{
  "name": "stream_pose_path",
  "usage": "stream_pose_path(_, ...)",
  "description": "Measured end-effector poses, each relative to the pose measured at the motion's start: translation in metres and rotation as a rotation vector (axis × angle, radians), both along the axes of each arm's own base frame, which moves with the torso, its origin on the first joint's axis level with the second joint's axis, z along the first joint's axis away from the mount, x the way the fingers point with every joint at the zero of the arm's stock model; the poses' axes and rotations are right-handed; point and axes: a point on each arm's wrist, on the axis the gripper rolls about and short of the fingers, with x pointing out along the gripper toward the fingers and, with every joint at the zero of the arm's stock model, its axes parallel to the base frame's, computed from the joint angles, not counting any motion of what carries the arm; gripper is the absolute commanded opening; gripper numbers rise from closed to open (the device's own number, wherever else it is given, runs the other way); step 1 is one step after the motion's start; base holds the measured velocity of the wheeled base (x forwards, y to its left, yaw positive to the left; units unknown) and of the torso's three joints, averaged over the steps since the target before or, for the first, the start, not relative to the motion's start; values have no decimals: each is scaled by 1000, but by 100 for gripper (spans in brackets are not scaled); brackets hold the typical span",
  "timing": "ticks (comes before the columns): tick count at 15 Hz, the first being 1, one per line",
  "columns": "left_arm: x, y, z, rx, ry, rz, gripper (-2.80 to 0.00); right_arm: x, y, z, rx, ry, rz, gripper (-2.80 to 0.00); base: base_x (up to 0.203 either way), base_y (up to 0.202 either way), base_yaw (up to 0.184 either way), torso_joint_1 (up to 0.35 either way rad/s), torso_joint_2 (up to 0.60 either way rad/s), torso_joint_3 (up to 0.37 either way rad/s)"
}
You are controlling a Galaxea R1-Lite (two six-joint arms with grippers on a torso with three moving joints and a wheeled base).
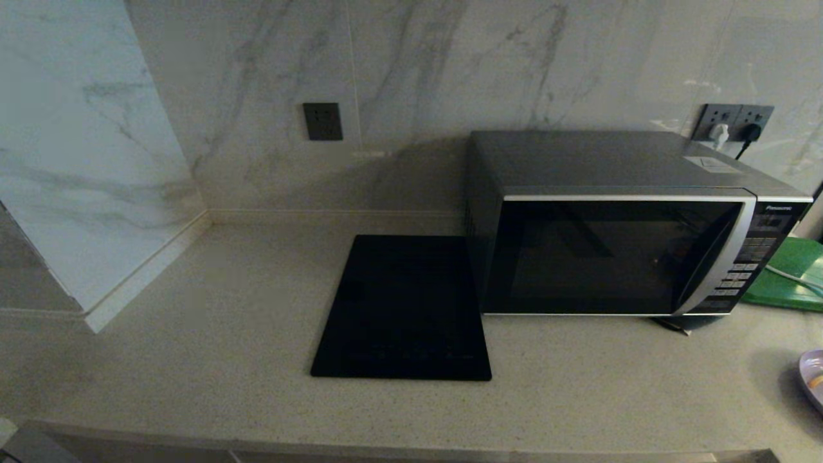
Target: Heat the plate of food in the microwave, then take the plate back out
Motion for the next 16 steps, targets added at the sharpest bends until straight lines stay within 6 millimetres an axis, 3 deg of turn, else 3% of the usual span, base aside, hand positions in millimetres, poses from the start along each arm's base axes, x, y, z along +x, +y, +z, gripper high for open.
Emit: stream_pose_path(16, 0, 0, 0, 1, 0, 0, -280, 0, 0, 0, 0, 0, 0, -280, 0, 0, 0, 0, 0, 0)
